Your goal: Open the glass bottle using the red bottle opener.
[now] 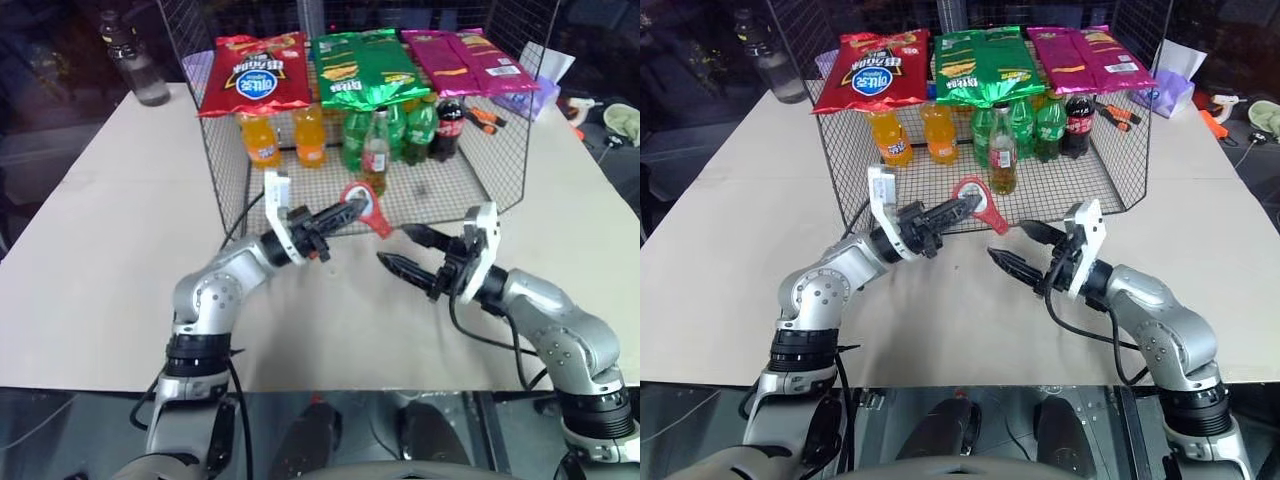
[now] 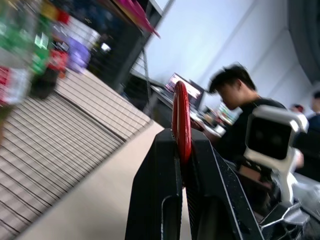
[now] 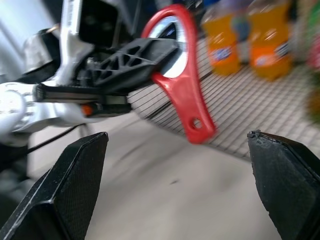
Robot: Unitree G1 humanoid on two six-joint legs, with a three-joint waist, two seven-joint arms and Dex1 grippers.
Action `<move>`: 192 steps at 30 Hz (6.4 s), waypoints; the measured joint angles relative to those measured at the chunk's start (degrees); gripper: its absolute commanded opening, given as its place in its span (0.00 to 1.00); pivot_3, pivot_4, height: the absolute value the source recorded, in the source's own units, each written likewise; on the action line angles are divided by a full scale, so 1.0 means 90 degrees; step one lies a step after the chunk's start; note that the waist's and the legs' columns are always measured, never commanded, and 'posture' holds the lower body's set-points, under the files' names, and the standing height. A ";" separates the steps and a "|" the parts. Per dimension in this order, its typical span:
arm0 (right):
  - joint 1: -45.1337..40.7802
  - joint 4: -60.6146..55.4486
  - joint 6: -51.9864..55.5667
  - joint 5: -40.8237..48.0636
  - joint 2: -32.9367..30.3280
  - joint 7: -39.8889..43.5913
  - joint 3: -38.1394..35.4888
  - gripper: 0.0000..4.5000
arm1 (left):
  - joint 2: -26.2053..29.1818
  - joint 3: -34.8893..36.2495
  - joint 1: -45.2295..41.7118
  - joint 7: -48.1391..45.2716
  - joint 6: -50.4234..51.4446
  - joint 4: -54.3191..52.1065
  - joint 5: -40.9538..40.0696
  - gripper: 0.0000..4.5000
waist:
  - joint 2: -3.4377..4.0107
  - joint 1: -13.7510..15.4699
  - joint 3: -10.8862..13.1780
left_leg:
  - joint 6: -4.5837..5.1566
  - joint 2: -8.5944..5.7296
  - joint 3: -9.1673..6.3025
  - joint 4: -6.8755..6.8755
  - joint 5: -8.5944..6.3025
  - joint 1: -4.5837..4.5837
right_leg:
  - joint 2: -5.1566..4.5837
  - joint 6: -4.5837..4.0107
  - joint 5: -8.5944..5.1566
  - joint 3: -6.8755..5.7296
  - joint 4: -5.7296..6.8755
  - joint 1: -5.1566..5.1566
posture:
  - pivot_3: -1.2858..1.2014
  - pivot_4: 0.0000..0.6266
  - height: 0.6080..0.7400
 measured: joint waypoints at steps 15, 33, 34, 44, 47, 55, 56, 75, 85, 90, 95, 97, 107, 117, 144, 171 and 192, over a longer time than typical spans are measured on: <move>-0.0284 -0.0049 0.0913 0.0465 -0.0440 -0.0076 -0.0080 0.32 | -0.0039 -0.0342 0.0038 -0.0426 0.0165 -0.0007 0.0097 0.00 | -0.0001 0.0003 0.0001 | 0.0001 0.0001 0.0001 -0.0004 0.0000 -0.0001 | 0.0000 0.0000 0.0000 0.0000 -0.0003 0.0000 | 0.52 0.24 1.00; -0.0111 0.0015 0.0679 0.0294 -0.0222 0.0048 -0.0005 0.00 | -0.0294 -0.0218 0.0038 -0.0439 0.0169 -0.0026 0.0117 0.00 | -0.0003 0.0003 0.0002 | 0.0000 0.0004 0.0001 -0.0009 0.0000 0.0000 | 0.0002 0.0001 0.0000 0.0001 -0.0008 -0.0001 | 0.52 0.24 1.00; -0.0105 0.0032 0.0738 0.0387 -0.0120 -0.0001 -0.0060 0.00 | -0.0317 -0.0184 0.0037 -0.0437 0.0167 -0.0027 0.0114 0.00 | -0.0003 0.0002 0.0002 | 0.0000 0.0004 0.0001 -0.0010 0.0000 0.0000 | 0.0002 0.0001 0.0000 0.0001 -0.0008 -0.0001 | 0.52 0.24 1.00; -0.0104 0.0060 0.0796 0.0437 -0.0056 0.0015 -0.0186 0.00 | -0.0401 -0.0163 0.0037 -0.0395 0.0167 -0.0030 0.0112 0.00 | -0.0002 0.0005 0.0003 | 0.0001 0.0003 0.0001 -0.0014 -0.0001 -0.0001 | 0.0002 0.0001 0.0000 0.0000 -0.0015 -0.0001 | 0.52 0.24 1.00; -0.0103 0.0082 0.0803 0.0448 -0.0089 0.0081 -0.0191 0.00 | -0.0419 -0.0159 0.0038 -0.0379 0.0168 -0.0033 0.0104 0.00 | -0.0002 0.0005 0.0003 | 0.0001 0.0003 0.0001 -0.0015 -0.0001 -0.0001 | 0.0002 0.0001 0.0000 0.0000 -0.0017 -0.0001 | 0.52 0.24 1.00; -0.0107 0.0139 0.0844 0.0403 0.0104 -0.0095 -0.0107 0.30 | -0.0500 -0.0199 0.0038 -0.0243 0.0177 -0.0115 0.0113 0.00 | -0.0002 0.0004 0.0005 | 0.0000 0.0004 -0.0001 -0.0020 0.0000 -0.0001 | 0.0002 0.0001 0.0000 0.0000 -0.0022 -0.0001 | 0.52 0.24 1.00; -0.0108 0.0139 0.0844 0.0404 0.0103 -0.0095 -0.0105 0.30 | -0.0506 -0.0199 0.0038 -0.0242 0.0179 -0.0115 0.0111 0.00 | -0.0002 0.0004 0.0005 | 0.0000 0.0004 0.0000 -0.0020 0.0000 -0.0001 | 0.0002 0.0000 0.0000 0.0000 -0.0022 -0.0001 | 0.52 0.24 1.00; 0.0074 0.0134 0.0812 0.0545 0.0042 0.0134 -0.0072 0.01 | -0.0535 -0.0244 0.0039 -0.0429 0.0212 -0.0114 -0.0075 0.00 | -0.0003 0.0005 0.0008 | 0.0001 0.0004 -0.0001 -0.0030 0.0000 -0.0001 | 0.0001 0.0001 0.0000 -0.0001 -0.0032 0.0000 | 0.52 0.24 1.00; 0.0119 0.0134 0.0407 0.0256 0.0069 0.0036 -0.0057 0.00 | -0.0804 -0.0222 0.0044 0.0171 -0.0286 -0.0012 0.0326 0.52 | -0.0005 0.0013 0.0011 | 0.0000 0.0004 -0.0001 -0.0031 0.0000 -0.0001 | 0.0001 0.0001 0.0000 -0.0001 -0.0033 -0.0001 | 0.52 0.24 1.00; 0.0065 0.0314 -0.0066 -0.0158 0.0147 -0.0171 -0.0108 0.00 | -0.0968 -0.0179 0.0040 0.0473 -0.0837 0.0118 0.0673 0.52 | -0.0006 0.0018 0.0011 | 0.0000 0.0003 0.0001 -0.0032 0.0000 -0.0001 | 0.0000 0.0001 0.0000 -0.0001 -0.0036 0.0000 | 0.52 0.24 1.00; -0.0133 0.0768 -0.0662 -0.0549 0.0293 -0.0445 -0.0199 0.00 | -0.1208 -0.0351 -0.0496 0.0691 -0.2057 0.0889 0.1663 0.52 | -0.0009 0.0039 0.0013 | -0.0001 0.0001 0.0002 -0.0032 0.0000 -0.0002 | 0.0001 0.0001 0.0000 -0.0002 -0.0036 -0.0001 | 0.52 0.24 1.00; -0.0215 0.0906 -0.0896 -0.0686 0.0366 -0.0577 -0.0234 0.00 | -0.1227 -0.0486 -0.0777 0.0746 -0.2594 0.1241 0.2104 0.52 | -0.0009 0.0035 0.0013 | -0.0001 0.0000 0.0001 -0.0038 0.0000 -0.0002 | 0.0001 0.0001 0.0000 -0.0003 -0.0041 -0.0001 | 0.52 0.24 1.00; -0.0137 0.1246 -0.1467 -0.1113 0.0529 -0.0961 -0.0304 0.00 | -0.1259 -0.0797 -0.1515 0.1150 -0.4961 0.3119 0.3822 0.99 | -0.0009 0.0000 0.0013 | -0.0002 0.0001 0.0007 -0.0095 0.0001 -0.0014 | -0.0002 0.0001 0.0000 -0.0002 -0.0087 -0.0026 | 0.52 0.24 1.00; -0.0350 0.1609 -0.2243 -0.1490 0.0646 -0.1583 -0.0626 0.00 | -0.1418 -0.0500 -0.2255 0.1758 -0.6181 0.4414 0.3942 0.99 | -0.0009 -0.0011 0.0012 | -0.0002 0.0001 0.0007 -0.0089 0.0001 -0.0045 | -0.0002 0.0001 0.0000 -0.0002 -0.0079 -0.0057 | 0.52 0.24 1.00; -0.0158 0.1920 -0.2558 -0.1886 0.0805 -0.1775 -0.1241 0.00 | -0.1431 -0.0028 -0.2917 0.2092 -0.6084 0.5906 0.4373 0.99 | -0.0008 -0.0019 0.0012 | -0.0002 -0.0005 0.0035 -0.0002 0.0002 -0.0078 | 0.0006 0.0002 0.0001 0.0024 0.0017 -0.0098 | 0.52 0.24 1.00; -0.0113 0.1708 -0.2655 -0.1957 0.0913 -0.1776 -0.1227 0.00 | -0.1731 0.0124 -0.4899 0.3557 -0.5980 0.8987 0.5326 0.99 | -0.0009 -0.0163 0.0012 | -0.0002 -0.0009 0.0037 0.0000 0.0002 -0.0081 | 0.0007 0.0002 0.0001 0.0025 0.0026 -0.0104 | 0.52 0.24 1.00; -0.0107 0.1708 -0.2677 -0.2062 0.0913 -0.1656 -0.1190 0.00 | -0.1827 0.0492 -0.4970 0.3487 -0.5737 0.9060 0.5542 0.62 | -0.0009 -0.0168 0.0012 | -0.0002 -0.0008 0.0040 0.0002 0.0003 -0.0081 | 0.0006 0.0002 0.0001 0.0028 0.0031 -0.0107 | 0.52 0.24 1.00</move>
